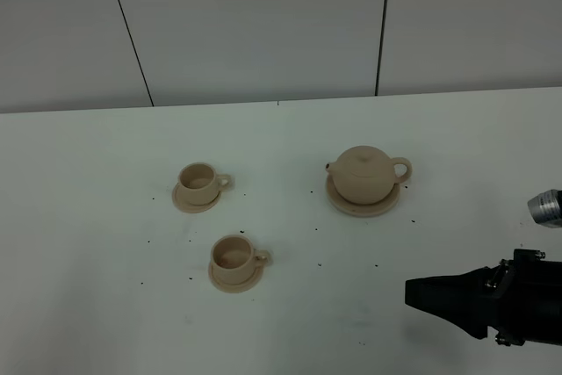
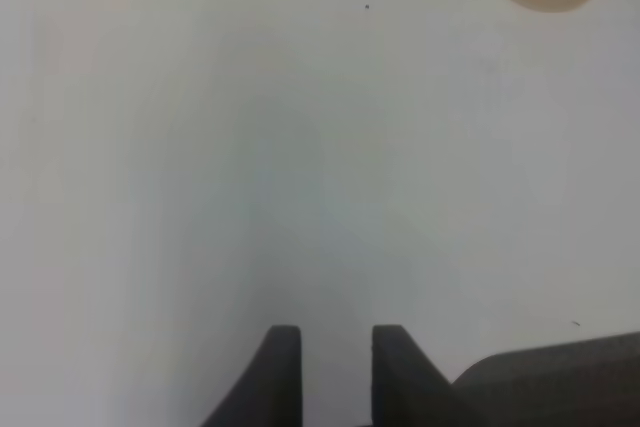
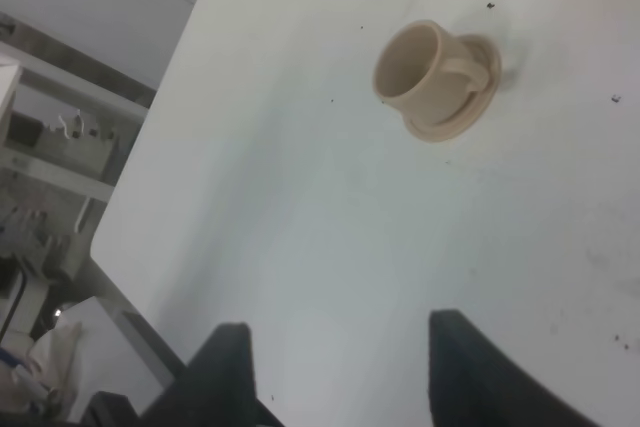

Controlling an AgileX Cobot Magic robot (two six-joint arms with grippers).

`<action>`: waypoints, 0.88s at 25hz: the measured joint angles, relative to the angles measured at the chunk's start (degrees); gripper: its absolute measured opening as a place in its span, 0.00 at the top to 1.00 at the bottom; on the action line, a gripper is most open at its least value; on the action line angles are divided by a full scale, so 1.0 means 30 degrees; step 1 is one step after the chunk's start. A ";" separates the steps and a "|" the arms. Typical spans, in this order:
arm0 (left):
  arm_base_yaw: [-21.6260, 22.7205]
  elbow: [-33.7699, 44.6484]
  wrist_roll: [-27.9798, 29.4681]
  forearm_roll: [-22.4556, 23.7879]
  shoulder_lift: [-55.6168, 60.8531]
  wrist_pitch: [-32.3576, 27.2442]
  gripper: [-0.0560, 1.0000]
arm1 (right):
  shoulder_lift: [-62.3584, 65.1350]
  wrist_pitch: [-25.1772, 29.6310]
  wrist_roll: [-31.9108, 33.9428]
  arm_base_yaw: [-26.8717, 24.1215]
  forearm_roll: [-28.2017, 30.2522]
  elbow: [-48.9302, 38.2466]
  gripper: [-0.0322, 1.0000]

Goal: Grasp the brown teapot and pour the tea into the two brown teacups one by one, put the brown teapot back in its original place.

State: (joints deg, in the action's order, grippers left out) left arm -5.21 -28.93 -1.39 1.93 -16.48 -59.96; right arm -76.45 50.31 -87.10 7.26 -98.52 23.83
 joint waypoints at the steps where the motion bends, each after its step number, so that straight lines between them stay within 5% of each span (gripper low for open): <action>1: 0.0000 0.0000 -0.0022 0.0000 0.0000 0.0000 0.72 | 0.0000 0.0000 0.0000 0.0000 0.0000 0.0000 0.59; 13: 0.0000 0.0000 -0.0036 -0.0051 0.0284 0.0000 0.72 | 0.0000 -0.0079 0.0000 0.0000 -0.0033 0.0000 0.59; 22: 0.0000 0.0000 -0.0036 -0.0051 0.4323 0.0058 0.72 | 0.0000 -0.0093 0.0000 0.0000 -0.0033 0.0000 0.59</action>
State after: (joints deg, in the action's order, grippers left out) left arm -5.21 -28.93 -1.50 1.78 -3.51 -59.79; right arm -76.45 50.03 -87.10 7.26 -98.62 23.83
